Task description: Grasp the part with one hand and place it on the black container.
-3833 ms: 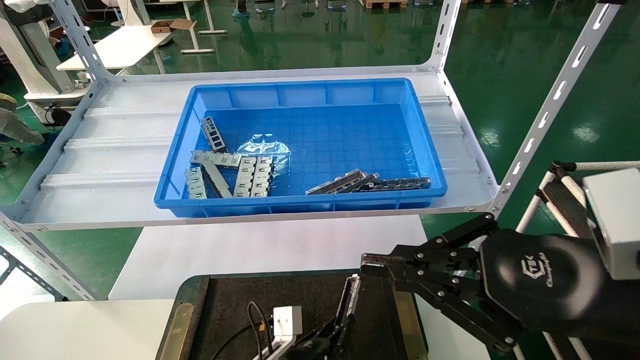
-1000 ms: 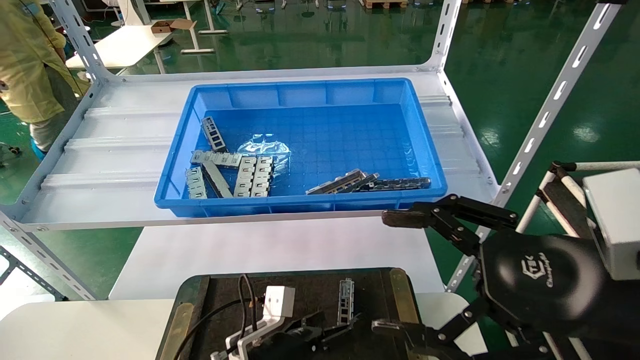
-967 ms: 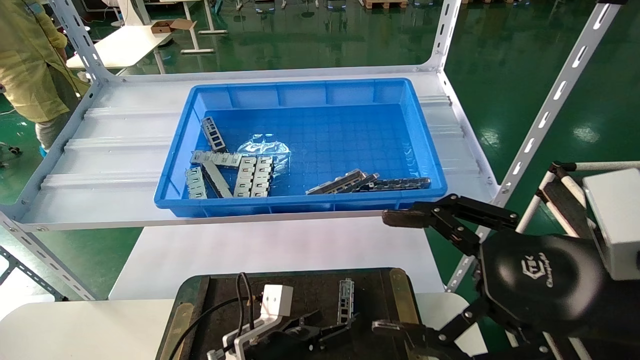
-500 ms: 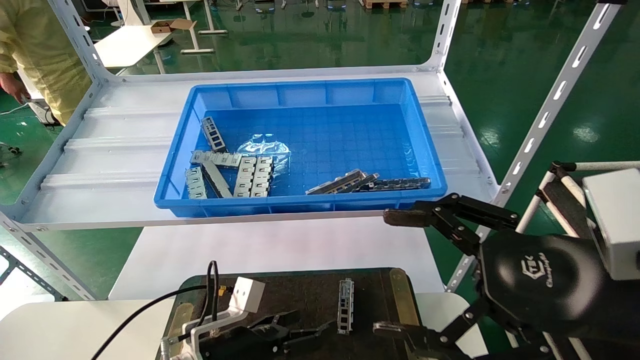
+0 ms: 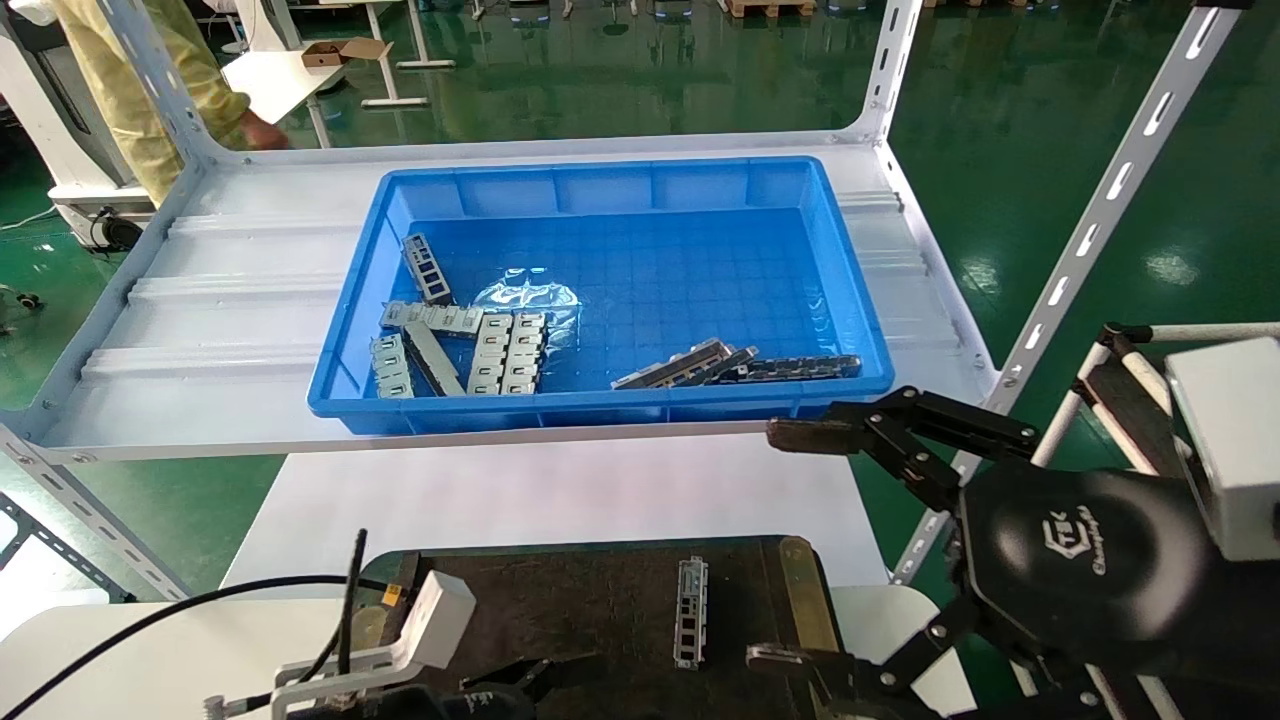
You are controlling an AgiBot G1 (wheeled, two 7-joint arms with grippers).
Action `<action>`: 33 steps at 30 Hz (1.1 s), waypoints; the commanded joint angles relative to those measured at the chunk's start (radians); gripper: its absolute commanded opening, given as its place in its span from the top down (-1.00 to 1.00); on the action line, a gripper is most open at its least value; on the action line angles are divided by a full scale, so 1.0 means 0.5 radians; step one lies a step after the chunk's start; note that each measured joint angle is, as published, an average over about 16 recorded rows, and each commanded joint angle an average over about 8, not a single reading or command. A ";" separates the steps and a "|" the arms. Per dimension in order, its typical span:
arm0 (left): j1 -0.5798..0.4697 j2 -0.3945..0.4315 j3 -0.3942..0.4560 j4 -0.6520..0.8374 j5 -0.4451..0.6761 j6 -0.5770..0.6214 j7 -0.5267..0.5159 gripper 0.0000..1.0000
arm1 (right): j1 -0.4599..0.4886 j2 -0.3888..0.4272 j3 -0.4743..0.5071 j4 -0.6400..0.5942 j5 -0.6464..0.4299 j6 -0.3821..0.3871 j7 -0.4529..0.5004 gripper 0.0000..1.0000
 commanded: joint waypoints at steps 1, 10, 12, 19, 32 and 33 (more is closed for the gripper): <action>0.019 -0.017 -0.062 0.068 -0.090 0.176 0.117 -1.00 | 0.000 0.000 0.000 0.000 0.000 0.000 0.000 -1.00; -0.031 -0.090 -0.101 0.199 -0.154 0.505 0.210 -1.00 | 0.000 0.000 -0.001 0.000 0.000 0.000 0.000 -1.00; -0.039 -0.091 -0.102 0.207 -0.155 0.523 0.214 -1.00 | 0.000 0.000 -0.001 0.000 0.001 0.000 0.000 -1.00; -0.077 -0.060 -0.092 0.220 -0.132 0.542 0.212 -1.00 | 0.000 0.000 -0.001 0.000 0.001 0.001 -0.001 -1.00; -0.228 -0.012 -0.051 0.231 -0.049 0.623 0.133 -1.00 | 0.000 0.001 -0.002 0.000 0.001 0.001 -0.001 -1.00; -0.244 -0.017 -0.051 0.229 -0.049 0.639 0.121 -1.00 | 0.001 0.001 -0.002 0.000 0.001 0.001 -0.001 -1.00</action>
